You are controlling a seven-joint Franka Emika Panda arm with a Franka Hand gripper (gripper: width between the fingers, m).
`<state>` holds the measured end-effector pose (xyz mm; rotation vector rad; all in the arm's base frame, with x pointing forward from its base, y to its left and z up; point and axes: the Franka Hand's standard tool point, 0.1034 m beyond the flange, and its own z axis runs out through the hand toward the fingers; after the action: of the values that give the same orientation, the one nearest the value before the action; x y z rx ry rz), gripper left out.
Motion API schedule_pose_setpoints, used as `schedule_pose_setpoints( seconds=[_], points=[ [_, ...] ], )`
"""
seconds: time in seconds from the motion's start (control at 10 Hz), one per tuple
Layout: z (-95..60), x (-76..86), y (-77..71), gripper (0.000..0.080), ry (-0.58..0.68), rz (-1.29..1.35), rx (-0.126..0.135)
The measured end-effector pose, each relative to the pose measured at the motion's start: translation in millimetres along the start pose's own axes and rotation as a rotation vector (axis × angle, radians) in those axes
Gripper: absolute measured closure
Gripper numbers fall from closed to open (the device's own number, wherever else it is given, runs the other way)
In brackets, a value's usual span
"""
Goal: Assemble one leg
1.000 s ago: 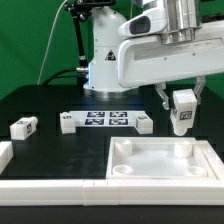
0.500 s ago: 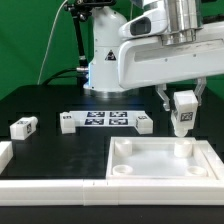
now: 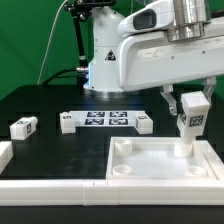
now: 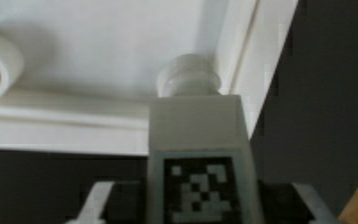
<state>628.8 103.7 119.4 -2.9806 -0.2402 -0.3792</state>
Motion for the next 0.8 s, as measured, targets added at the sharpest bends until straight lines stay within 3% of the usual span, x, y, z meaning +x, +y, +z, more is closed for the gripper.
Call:
schedule_pose_setpoints(
  seconds=[0.1,0.2,0.4,0.5,0.8],
  points=[
    [0.8,-2.5,-0.9,0.0509,-0.006,0.000,0.001],
    [-0.8,4.3,1.9,0.0509,0.067,-0.004,-0.012],
    [-0.6,1.7,10.0,0.0509,0.254,-0.013,-0.057],
    [3.3,-6.4,9.6,0.0509,0.257,-0.014,-0.059],
    [11.3,-6.7,9.1,0.0509,0.249,-0.014,-0.057]
  ],
)
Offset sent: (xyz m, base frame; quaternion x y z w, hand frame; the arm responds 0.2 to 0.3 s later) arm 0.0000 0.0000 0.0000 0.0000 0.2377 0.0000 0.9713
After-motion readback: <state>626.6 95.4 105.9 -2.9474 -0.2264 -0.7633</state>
